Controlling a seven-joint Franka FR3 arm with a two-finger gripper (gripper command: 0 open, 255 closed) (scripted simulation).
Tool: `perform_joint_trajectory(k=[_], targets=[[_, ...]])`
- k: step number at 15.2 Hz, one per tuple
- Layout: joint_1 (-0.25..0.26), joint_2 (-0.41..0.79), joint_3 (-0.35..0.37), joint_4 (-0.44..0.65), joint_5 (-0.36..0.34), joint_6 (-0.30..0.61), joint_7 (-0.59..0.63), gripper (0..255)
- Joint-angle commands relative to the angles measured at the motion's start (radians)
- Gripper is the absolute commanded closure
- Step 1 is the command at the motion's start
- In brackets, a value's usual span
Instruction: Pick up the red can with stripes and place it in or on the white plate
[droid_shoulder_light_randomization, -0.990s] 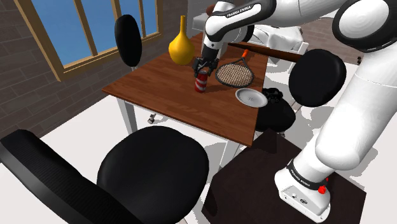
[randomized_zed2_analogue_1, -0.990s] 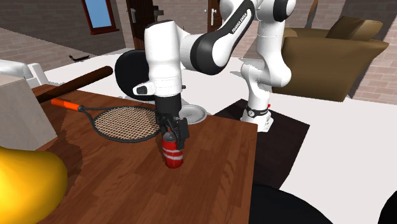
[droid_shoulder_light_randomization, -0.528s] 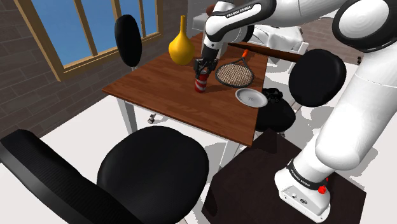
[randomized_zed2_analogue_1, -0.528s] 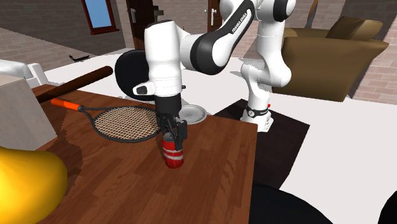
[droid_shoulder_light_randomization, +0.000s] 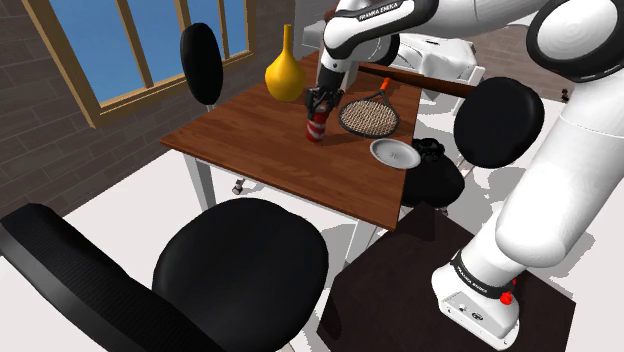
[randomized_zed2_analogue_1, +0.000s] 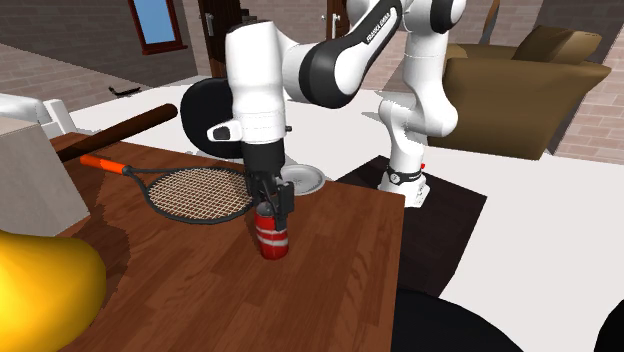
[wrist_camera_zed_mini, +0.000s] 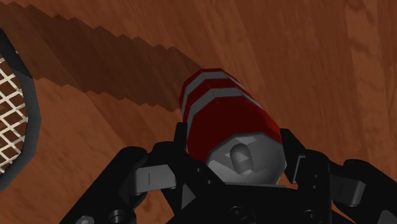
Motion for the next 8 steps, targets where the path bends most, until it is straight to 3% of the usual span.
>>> perform_joint_trajectory(k=[1,8], targets=[[0.0,-0.008,-0.001,0.018,-0.004,-0.026,0.005,255],[-0.001,-0.032,-0.003,0.082,-0.014,-0.113,0.021,255]])
